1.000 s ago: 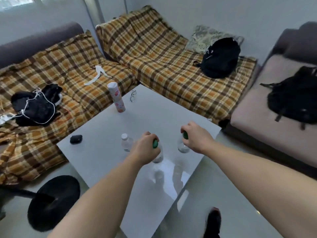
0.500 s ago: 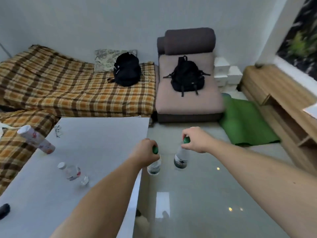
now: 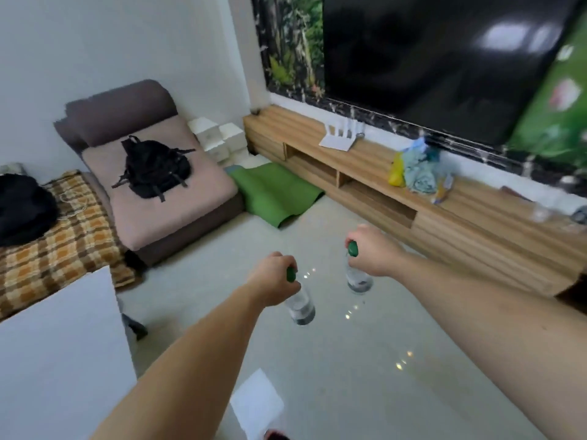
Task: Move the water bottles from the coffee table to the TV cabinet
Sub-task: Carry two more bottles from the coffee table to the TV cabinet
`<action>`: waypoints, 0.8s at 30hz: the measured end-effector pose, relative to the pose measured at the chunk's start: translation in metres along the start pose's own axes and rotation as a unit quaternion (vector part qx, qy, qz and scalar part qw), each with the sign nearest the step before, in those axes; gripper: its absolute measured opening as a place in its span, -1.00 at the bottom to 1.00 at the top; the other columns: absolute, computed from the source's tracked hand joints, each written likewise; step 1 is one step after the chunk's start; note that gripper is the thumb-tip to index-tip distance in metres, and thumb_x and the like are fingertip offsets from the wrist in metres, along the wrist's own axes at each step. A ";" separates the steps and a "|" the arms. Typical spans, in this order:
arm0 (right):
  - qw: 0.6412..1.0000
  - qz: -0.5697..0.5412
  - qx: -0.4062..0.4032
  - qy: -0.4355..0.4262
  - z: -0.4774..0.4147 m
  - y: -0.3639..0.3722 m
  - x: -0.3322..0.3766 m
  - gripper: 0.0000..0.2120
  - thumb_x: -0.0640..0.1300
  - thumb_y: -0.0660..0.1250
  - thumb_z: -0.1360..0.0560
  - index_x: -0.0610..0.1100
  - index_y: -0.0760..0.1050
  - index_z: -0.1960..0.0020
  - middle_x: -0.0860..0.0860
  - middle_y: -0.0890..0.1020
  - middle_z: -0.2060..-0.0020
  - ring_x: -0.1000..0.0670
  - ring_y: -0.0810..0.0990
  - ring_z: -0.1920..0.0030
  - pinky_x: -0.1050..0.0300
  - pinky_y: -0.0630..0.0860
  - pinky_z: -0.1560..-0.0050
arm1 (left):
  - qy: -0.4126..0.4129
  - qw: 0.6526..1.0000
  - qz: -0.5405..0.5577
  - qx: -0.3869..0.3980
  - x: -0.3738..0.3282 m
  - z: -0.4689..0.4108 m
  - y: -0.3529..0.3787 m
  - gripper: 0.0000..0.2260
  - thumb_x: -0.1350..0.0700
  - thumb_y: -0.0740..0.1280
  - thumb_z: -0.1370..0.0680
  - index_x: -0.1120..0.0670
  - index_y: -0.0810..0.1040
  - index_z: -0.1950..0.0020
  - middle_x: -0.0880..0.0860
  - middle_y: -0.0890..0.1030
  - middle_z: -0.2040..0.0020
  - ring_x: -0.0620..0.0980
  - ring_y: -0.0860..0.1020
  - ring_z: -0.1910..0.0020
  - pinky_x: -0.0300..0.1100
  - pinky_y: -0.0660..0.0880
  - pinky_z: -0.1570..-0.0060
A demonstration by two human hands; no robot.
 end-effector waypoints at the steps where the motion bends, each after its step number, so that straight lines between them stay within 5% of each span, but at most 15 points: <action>1: 1.000 -0.005 0.001 0.022 0.020 -0.004 -0.027 -0.84 -0.15 0.37 -0.35 -0.08 0.52 0.07 -0.09 0.50 0.00 -0.15 0.55 0.02 0.06 0.49 0.05 | 0.022 1.000 -0.008 0.017 -0.028 -0.004 0.013 -0.75 0.05 0.37 -0.38 0.03 0.55 -0.04 0.00 0.45 0.05 0.00 0.45 0.10 -0.21 0.36 0.16; 6: 0.986 -0.044 -0.009 0.160 0.134 -0.011 -0.153 -0.84 -0.21 0.37 -0.30 -0.14 0.54 0.11 -0.03 0.49 0.18 -0.11 0.50 0.07 0.03 0.51 0.02 | 0.139 0.984 -0.039 0.105 -0.156 -0.006 0.084 -0.76 0.05 0.42 -0.34 0.03 0.57 0.02 0.03 0.53 0.07 0.02 0.49 0.13 -0.21 0.39 0.25; 10: 0.967 -0.046 0.001 0.252 0.222 -0.001 -0.219 -0.83 -0.21 0.35 -0.36 -0.12 0.53 0.05 -0.07 0.50 0.01 -0.13 0.53 -0.03 0.02 0.51 -0.06 | 0.200 0.969 -0.049 0.139 -0.233 0.011 0.128 -0.74 0.06 0.42 -0.34 0.02 0.57 -0.02 0.05 0.54 0.03 0.03 0.49 0.12 -0.20 0.40 0.23; 24: 0.917 -0.102 -0.092 0.374 0.371 -0.021 -0.305 -0.91 -0.18 0.37 -0.36 -0.08 0.49 0.16 0.01 0.44 0.12 -0.07 0.50 0.05 0.05 0.50 0.00 | 0.310 0.928 -0.077 0.194 -0.375 0.043 0.204 -0.76 0.07 0.39 -0.35 -0.01 0.58 -0.01 0.00 0.49 0.03 0.03 0.49 0.10 -0.21 0.40 0.23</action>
Point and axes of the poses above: each hand's wrist, its own z-axis away from the middle knuckle, its own y-axis out of the palm, x = y × z, the point moved 8 cm from there along -z, towards the middle knuckle
